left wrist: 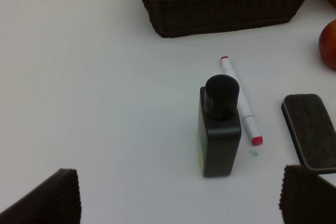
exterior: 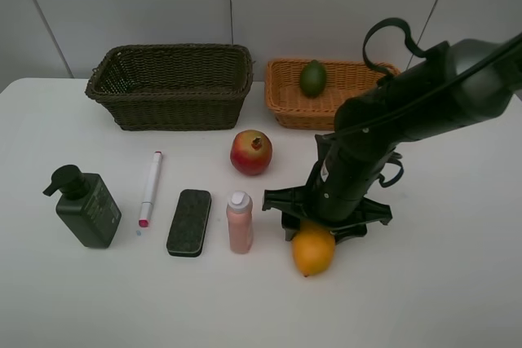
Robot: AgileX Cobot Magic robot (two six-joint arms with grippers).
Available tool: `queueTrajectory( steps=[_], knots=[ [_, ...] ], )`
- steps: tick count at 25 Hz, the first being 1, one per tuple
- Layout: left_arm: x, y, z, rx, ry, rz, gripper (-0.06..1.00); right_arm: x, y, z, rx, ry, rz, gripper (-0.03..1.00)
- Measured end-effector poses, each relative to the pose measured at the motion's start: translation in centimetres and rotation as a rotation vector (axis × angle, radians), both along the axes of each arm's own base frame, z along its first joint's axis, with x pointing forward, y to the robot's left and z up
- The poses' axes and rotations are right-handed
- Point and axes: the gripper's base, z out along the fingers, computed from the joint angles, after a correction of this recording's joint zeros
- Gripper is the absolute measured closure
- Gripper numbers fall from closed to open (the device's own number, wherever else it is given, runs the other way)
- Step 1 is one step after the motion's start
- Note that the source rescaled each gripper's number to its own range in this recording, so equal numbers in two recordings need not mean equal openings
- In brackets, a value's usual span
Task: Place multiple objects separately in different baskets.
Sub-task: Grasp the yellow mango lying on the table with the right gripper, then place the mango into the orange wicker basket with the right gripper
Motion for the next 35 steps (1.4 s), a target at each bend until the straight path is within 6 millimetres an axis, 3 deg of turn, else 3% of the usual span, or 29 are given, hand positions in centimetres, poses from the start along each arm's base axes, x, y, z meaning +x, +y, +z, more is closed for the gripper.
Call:
queueTrajectory(
  steps=[22,27,35],
  knots=[
    [0.0,0.0,0.0,0.0,0.0,0.0,-0.06,0.0,-0.1,0.2,-0.002,0.0,0.002,0.73],
    [0.0,0.0,0.0,0.0,0.0,0.0,-0.06,0.4,0.1,2.2,0.015,-0.051,0.022,0.73],
    [0.0,0.0,0.0,0.0,0.0,0.0,-0.06,2.4,0.7,7.4,-0.012,-0.194,0.107,0.73]
  ],
)
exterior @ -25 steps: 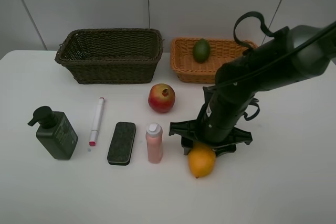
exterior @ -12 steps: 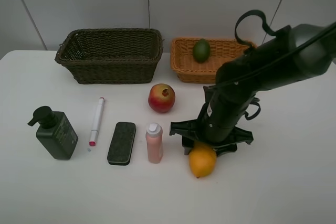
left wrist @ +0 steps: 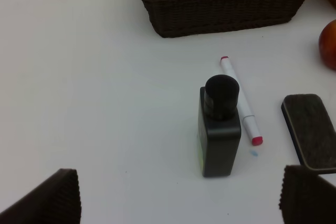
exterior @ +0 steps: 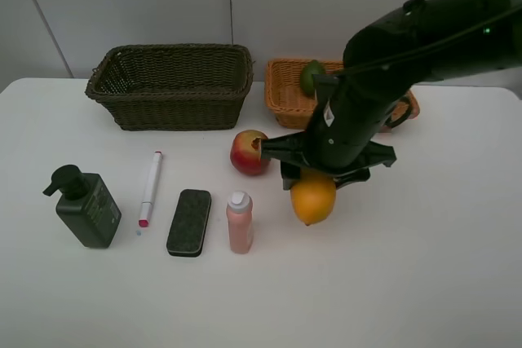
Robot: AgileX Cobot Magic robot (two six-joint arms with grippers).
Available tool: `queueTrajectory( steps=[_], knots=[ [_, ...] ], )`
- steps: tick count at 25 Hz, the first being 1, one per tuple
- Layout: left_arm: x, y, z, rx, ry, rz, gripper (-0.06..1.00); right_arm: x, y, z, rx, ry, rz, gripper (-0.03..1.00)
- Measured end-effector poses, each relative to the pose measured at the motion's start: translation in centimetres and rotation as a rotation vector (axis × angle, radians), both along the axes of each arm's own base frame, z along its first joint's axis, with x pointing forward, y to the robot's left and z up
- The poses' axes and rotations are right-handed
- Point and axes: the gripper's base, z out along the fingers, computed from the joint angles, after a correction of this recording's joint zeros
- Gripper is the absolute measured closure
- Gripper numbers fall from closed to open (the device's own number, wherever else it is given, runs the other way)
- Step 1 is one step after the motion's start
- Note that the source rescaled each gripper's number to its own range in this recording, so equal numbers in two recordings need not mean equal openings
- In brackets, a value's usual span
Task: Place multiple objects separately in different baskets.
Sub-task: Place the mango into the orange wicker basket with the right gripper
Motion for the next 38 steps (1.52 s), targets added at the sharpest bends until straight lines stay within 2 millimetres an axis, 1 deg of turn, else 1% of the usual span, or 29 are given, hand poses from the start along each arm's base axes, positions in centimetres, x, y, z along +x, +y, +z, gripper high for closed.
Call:
queueTrajectory(
  steps=[6,9,12,14,19,22,24,28,34,38],
  knots=[
    [0.0,0.0,0.0,0.0,0.0,0.0,-0.06,2.4,0.9,3.8,-0.028,-0.147,0.052,0.73],
    [0.0,0.0,0.0,0.0,0.0,0.0,-0.06,3.9,0.7,5.7,-0.017,-0.218,0.042,0.73],
    [0.0,0.0,0.0,0.0,0.0,0.0,-0.06,5.5,-0.4,6.9,-0.039,-0.286,0.031,0.73],
    [0.0,0.0,0.0,0.0,0.0,0.0,-0.06,6.6,-1.6,7.5,-0.062,-0.327,0.033,0.73],
    [0.0,0.0,0.0,0.0,0.0,0.0,-0.06,9.2,-4.1,8.5,-0.041,-0.411,-0.006,0.73],
    [0.0,0.0,0.0,0.0,0.0,0.0,-0.06,10.7,-5.9,8.1,-0.035,-0.441,-0.033,0.73],
    [0.0,0.0,0.0,0.0,0.0,0.0,-0.06,11.7,-6.7,7.3,-0.036,-0.453,-0.041,0.73],
    [0.0,0.0,0.0,0.0,0.0,0.0,-0.06,13.7,-8.1,5.1,-0.05,-0.477,-0.038,0.73],
    [0.0,0.0,0.0,0.0,0.0,0.0,-0.06,15.9,-9.0,2.0,-0.042,-0.515,-0.003,0.73],
    [0.0,0.0,0.0,0.0,0.0,0.0,-0.06,16.7,-8.9,0.8,-0.013,-0.545,0.019,0.73]
  ],
)
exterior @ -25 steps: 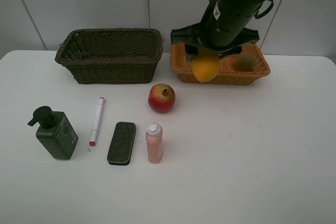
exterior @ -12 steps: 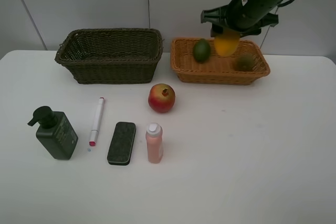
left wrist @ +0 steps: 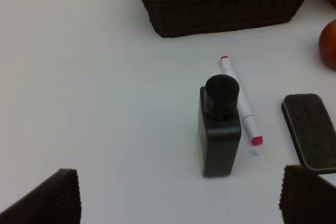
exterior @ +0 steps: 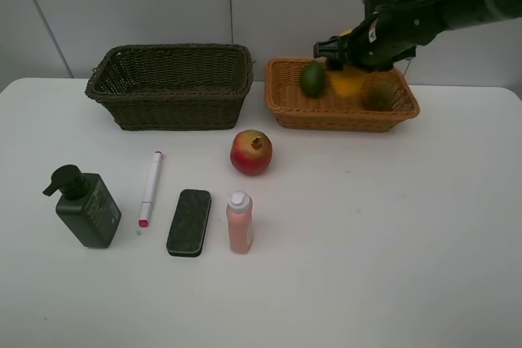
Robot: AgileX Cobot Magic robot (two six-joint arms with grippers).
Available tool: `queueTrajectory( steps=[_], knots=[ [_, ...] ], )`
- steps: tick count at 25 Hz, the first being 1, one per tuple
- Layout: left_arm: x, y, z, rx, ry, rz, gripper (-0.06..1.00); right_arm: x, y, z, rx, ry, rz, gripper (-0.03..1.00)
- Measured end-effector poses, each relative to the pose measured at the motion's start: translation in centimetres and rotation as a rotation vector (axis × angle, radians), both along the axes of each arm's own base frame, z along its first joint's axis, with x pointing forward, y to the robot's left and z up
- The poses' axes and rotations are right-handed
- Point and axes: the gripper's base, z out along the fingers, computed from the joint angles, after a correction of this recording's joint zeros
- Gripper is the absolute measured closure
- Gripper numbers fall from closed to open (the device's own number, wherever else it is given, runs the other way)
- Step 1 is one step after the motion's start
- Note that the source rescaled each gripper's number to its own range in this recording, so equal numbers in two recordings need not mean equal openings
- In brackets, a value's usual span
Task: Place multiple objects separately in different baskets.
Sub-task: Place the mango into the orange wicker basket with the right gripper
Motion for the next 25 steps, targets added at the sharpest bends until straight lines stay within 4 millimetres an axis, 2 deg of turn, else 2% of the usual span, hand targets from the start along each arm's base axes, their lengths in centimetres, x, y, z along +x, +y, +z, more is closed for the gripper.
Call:
queueTrajectory(
  steps=[9,14,25],
  knots=[
    [0.0,0.0,0.0,0.0,0.0,0.0,-0.06,1.0,-1.0,-1.1,0.017,-0.037,0.013,0.73],
    [0.0,0.0,0.0,0.0,0.0,0.0,-0.06,1.2,-0.9,-2.1,0.016,-0.023,0.019,0.73],
    [0.0,0.0,0.0,0.0,0.0,0.0,-0.06,1.3,-0.8,-2.4,0.019,-0.03,0.03,0.73]
  ],
)
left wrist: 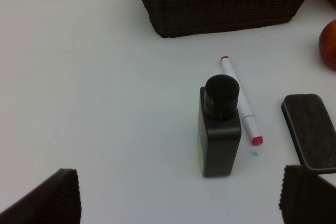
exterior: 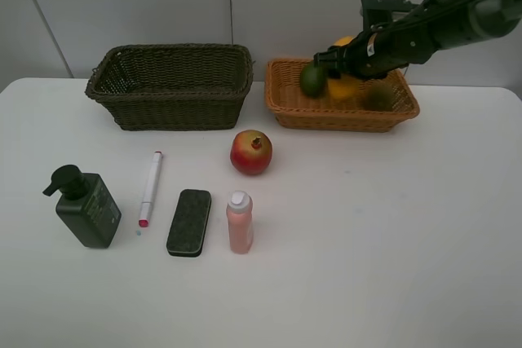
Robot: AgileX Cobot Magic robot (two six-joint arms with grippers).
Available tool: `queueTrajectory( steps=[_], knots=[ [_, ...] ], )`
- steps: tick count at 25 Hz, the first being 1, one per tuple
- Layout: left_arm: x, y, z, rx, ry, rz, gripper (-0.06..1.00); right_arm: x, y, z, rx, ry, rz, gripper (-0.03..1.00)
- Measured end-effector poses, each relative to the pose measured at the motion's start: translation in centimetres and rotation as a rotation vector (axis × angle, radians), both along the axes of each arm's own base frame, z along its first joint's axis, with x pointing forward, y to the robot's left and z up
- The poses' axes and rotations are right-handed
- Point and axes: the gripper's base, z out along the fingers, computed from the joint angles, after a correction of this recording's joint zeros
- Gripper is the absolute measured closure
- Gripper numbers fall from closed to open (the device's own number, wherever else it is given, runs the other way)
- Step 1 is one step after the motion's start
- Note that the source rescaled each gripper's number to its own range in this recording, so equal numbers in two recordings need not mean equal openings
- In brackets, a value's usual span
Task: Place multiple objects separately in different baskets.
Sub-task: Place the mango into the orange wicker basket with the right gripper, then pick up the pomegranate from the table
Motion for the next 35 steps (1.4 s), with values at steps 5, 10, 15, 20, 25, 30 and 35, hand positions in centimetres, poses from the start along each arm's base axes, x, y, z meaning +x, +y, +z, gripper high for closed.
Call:
queueTrajectory(
  steps=[5,10,15,20,25,30,35],
  knots=[
    [0.0,0.0,0.0,0.0,0.0,0.0,-0.06,0.1,-0.3,0.0,-0.035,-0.008,0.017,0.13],
    [0.0,0.0,0.0,0.0,0.0,0.0,-0.06,0.1,-0.5,0.0,-0.041,-0.003,0.012,-0.01],
    [0.0,0.0,0.0,0.0,0.0,0.0,-0.06,0.1,-0.6,0.0,-0.045,0.003,0.008,-0.03],
    [0.0,0.0,0.0,0.0,0.0,0.0,-0.06,0.1,-0.6,0.0,-0.052,0.011,0.001,-0.03],
    [0.0,0.0,0.0,0.0,0.0,0.0,-0.06,0.0,-0.7,0.2,-0.059,0.017,-0.006,-0.03],
    [0.0,0.0,0.0,0.0,0.0,0.0,-0.06,-0.4,-0.8,1.6,-0.07,0.012,-0.021,-0.03],
    [0.0,0.0,0.0,0.0,0.0,0.0,-0.06,-1.4,0.5,2.8,-0.094,0.029,-0.014,-0.03]
  ],
)
